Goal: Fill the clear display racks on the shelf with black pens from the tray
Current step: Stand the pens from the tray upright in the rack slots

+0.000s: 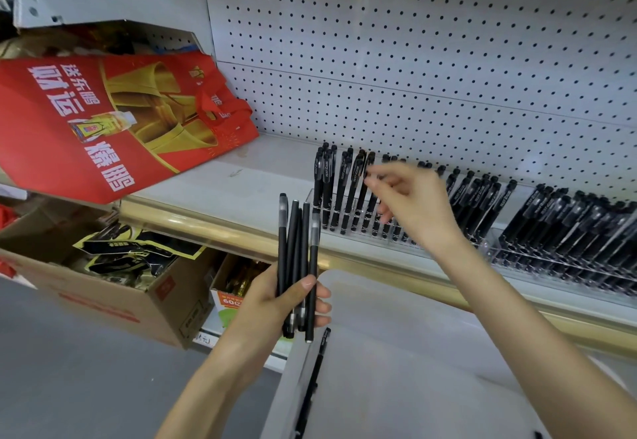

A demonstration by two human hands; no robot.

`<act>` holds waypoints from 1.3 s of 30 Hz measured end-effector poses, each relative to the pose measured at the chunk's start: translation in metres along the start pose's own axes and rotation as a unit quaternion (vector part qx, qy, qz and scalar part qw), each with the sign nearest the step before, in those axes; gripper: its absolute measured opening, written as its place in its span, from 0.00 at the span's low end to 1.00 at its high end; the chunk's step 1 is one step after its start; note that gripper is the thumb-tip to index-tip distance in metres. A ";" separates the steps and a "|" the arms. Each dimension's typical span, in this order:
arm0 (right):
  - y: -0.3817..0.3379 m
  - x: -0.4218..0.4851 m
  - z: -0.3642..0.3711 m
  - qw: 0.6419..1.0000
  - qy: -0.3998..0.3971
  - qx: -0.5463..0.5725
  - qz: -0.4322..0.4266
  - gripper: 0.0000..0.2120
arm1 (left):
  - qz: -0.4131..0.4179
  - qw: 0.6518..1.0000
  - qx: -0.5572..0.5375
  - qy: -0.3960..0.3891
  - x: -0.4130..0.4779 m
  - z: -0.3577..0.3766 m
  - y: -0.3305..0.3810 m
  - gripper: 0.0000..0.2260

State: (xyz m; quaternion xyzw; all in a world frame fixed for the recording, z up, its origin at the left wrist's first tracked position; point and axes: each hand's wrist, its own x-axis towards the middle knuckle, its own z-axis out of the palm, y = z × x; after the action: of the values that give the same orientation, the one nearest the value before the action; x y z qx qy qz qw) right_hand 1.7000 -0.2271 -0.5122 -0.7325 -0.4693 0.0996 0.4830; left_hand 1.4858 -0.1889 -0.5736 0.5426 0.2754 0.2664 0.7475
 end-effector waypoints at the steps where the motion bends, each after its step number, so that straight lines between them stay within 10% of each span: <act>1: -0.001 -0.012 0.001 0.998 -0.039 0.047 0.031 0.08 | 0.000 1.000 -0.002 -0.013 0.000 0.004 -0.001 0.07; 7: 0.003 -0.051 0.008 0.946 -0.211 0.169 0.181 0.06 | -0.026 0.998 -0.002 -0.062 0.000 0.027 -0.014 0.06; 18: 0.004 -0.046 0.007 0.918 -0.140 0.280 0.245 0.06 | -0.036 0.997 0.037 -0.062 -0.003 0.027 -0.022 0.07; 28: 0.002 -0.037 -0.019 0.898 -0.173 0.359 0.185 0.21 | -0.032 0.999 0.022 -0.007 -0.004 0.013 -0.015 0.08; 39: -0.020 0.014 -0.030 0.995 -0.006 0.098 -0.024 0.18 | -0.030 0.999 0.034 0.028 -0.004 0.004 -0.014 0.06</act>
State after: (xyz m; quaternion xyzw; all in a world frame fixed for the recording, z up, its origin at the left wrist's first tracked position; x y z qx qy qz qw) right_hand 1.7135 -0.2330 -0.4768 -0.6693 -0.4779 0.1380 0.5519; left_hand 1.4870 -0.1982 -0.5854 0.5517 0.3215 0.2493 0.7281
